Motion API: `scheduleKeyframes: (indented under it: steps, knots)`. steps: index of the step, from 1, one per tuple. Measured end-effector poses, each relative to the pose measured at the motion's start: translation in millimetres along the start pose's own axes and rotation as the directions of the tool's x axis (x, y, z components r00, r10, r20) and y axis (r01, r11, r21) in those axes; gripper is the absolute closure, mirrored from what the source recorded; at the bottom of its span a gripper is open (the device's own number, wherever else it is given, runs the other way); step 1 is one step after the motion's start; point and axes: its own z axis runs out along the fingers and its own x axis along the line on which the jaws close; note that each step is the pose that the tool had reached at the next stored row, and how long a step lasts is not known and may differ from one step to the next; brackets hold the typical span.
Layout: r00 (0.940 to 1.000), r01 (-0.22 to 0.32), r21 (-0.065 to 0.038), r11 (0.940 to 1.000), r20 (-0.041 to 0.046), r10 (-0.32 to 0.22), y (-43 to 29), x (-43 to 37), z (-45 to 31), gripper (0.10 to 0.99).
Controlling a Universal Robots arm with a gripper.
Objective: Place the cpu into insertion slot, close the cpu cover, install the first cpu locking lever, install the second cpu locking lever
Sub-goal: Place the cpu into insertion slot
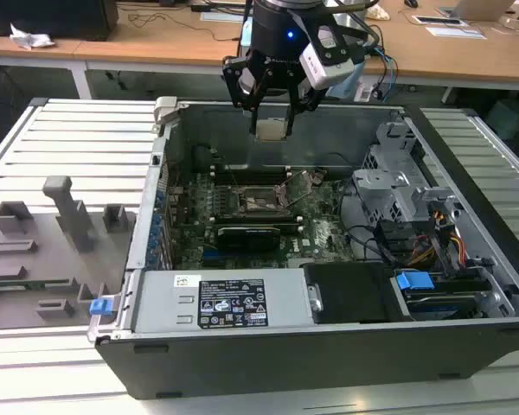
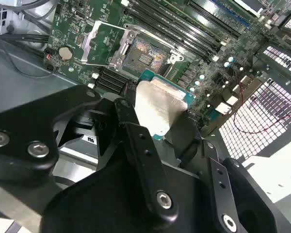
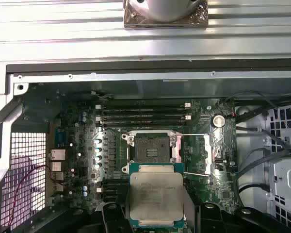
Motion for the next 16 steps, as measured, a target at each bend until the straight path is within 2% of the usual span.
scheduleKeyframes:
  steps: [16]
  knots:
    - [0.9987, -0.05, -0.001, 0.9988, 0.0045, 0.05, 0.0, 0.0, 0.1, 0.557]
